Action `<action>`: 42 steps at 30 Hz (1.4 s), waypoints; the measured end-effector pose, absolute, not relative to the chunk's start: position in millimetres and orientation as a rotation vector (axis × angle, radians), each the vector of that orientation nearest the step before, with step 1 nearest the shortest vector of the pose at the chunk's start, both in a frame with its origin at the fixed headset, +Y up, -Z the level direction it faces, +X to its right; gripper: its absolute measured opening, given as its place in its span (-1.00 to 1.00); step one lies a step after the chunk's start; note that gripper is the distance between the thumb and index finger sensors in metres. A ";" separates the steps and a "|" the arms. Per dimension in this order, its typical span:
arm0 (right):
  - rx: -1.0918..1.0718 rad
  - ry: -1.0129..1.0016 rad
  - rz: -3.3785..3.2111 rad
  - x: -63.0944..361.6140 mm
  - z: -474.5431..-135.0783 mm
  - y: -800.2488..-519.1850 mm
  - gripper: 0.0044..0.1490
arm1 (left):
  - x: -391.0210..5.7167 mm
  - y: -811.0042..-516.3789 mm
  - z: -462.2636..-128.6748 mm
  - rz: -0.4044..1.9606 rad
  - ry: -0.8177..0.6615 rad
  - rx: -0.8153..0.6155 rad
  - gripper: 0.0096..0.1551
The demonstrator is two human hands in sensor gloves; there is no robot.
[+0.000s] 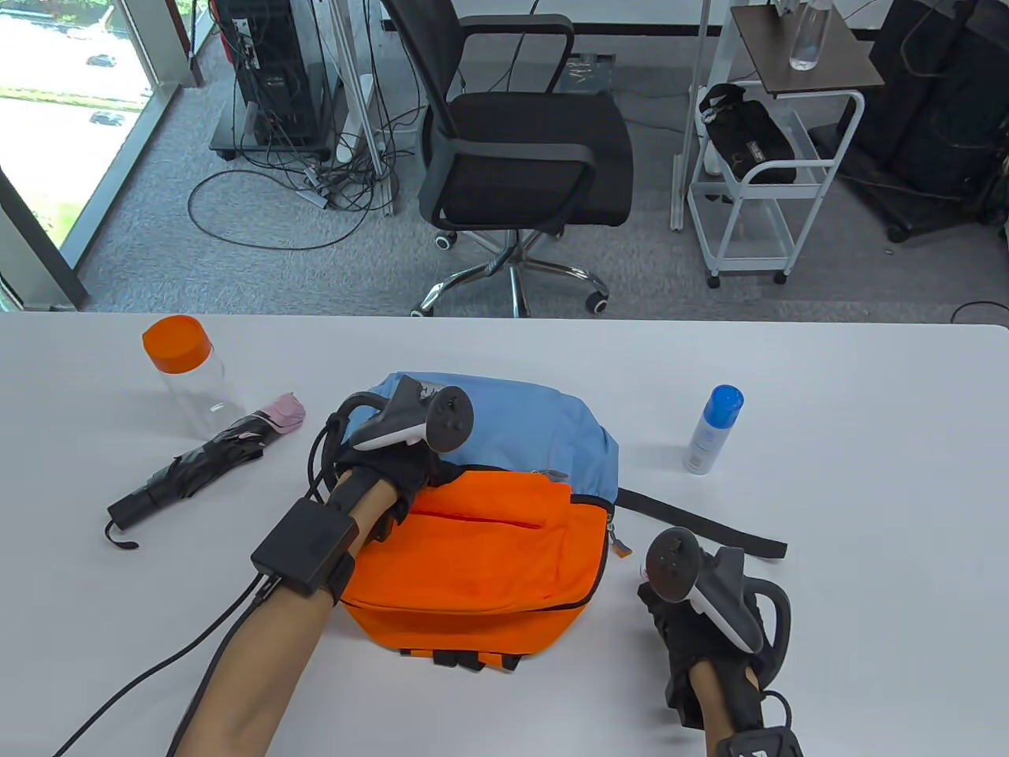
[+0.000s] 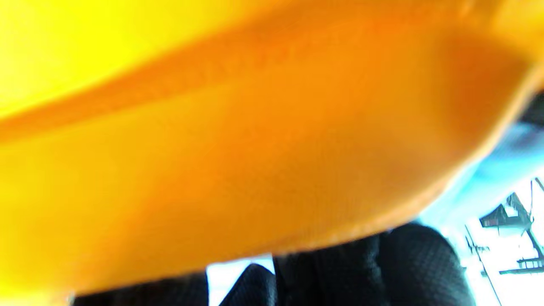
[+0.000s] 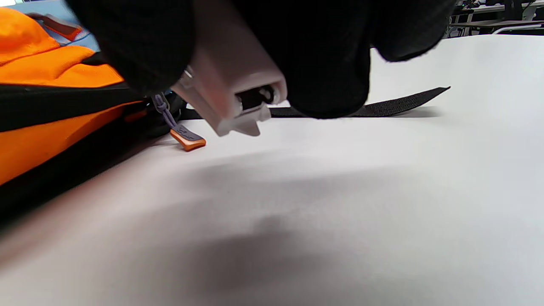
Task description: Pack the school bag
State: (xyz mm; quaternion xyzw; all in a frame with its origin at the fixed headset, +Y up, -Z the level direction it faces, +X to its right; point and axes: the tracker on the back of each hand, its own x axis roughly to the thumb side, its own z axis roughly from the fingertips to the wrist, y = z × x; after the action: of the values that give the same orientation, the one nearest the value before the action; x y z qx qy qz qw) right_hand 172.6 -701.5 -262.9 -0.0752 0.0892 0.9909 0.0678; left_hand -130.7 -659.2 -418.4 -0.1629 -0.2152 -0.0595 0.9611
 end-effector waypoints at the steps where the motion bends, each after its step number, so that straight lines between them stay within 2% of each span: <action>1: -0.228 0.274 2.987 172.4 -262.9 -702.4 -0.17 | -128.8 -663.9 -416.0 -0.188 -0.458 -0.350 0.31; 4: -0.229 0.302 2.995 172.3 -262.4 -706.2 -0.17 | -128.6 -666.3 -412.1 -0.190 -0.450 -0.322 0.32; 6: -0.230 0.303 3.000 172.7 -262.2 -707.1 -0.17 | -130.5 -667.0 -410.8 -0.143 -0.472 -0.261 0.24; 8: -0.236 0.294 3.004 173.6 -262.2 -706.0 -0.17 | -131.1 -665.2 -407.3 -0.152 -0.511 -0.151 0.01; 10: -0.229 0.280 3.004 173.2 -261.6 -701.9 -0.17 | -132.3 -664.9 -397.6 -0.208 -0.613 0.136 -0.43; 11: -0.222 0.278 3.005 172.7 -260.8 -699.5 -0.16 | -132.5 -665.8 -399.2 -0.212 -0.650 0.184 -0.49; 13: -0.197 0.213 3.013 169.6 -256.8 -688.5 -0.16 | -137.3 -661.5 -399.6 -0.149 -0.612 0.126 -0.51; 17: -0.013 0.094 2.959 143.1 -261.2 -654.5 -0.14 | -136.1 -626.1 -402.7 -0.100 -0.626 0.108 -0.52; 20: 0.240 0.046 2.944 95.9 -279.6 -620.9 -0.13 | -129.8 -612.2 -404.9 -0.116 -0.666 0.053 -0.52; 22: 0.352 -0.041 2.957 60.8 -293.1 -603.6 -0.07 | -128.5 -610.7 -407.0 -0.087 -0.695 0.070 -0.52; 23: 0.400 -0.106 2.959 39.2 -303.4 -598.1 -0.03 | -129.1 -611.4 -410.9 -0.048 -0.687 0.030 -0.52; 27: 0.446 -0.227 2.932 -7.6 -347.1 -612.7 0.02 | -138.0 -613.5 -419.2 0.083 -0.669 -0.067 -0.52; 28: 0.411 -0.180 2.946 -12.9 -360.2 -622.2 0.05 | -140.0 -613.4 -420.9 0.091 -0.670 -0.074 -0.53; 30: 0.241 0.182 3.022 -13.0 -378.4 -642.3 0.35 | -144.2 -614.7 -423.6 0.082 -0.658 -0.068 -0.54; 31: 0.207 0.265 3.018 -11.0 -382.3 -648.4 0.37 | -145.5 -615.1 -424.8 0.077 -0.656 -0.069 -0.53; 32: 0.143 0.265 3.023 -8.5 -385.6 -656.2 0.39 | -146.8 -614.9 -425.3 0.095 -0.660 -0.074 -0.51; 34: 0.110 0.110 3.125 -5.6 -388.7 -663.8 0.35 | -146.3 -613.4 -425.0 0.116 -0.665 -0.070 -0.51; 35: 0.098 0.105 3.145 -4.7 -390.0 -666.5 0.34 | -145.5 -612.6 -425.3 0.103 -0.667 -0.066 -0.51; 39: 0.218 0.428 2.835 3.5 -389.7 -672.0 0.40 | -147.4 -614.4 -429.7 0.092 -0.658 -0.071 -0.51; 41: 0.150 0.356 2.772 11.4 -391.1 -667.9 0.32 | -148.6 -616.3 -430.7 0.110 -0.655 -0.066 -0.51; 42: -0.023 0.177 2.825 15.8 -393.7 -665.5 0.15 | -148.0 -616.8 -430.7 0.129 -0.660 -0.072 -0.51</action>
State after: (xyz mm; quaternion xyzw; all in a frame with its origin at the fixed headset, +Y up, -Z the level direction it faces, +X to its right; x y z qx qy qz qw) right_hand 15.8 -665.5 -393.7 -0.0080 0.0616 0.9860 0.1548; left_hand -148.0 -616.8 -430.7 -0.0354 -0.3237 0.0632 0.9434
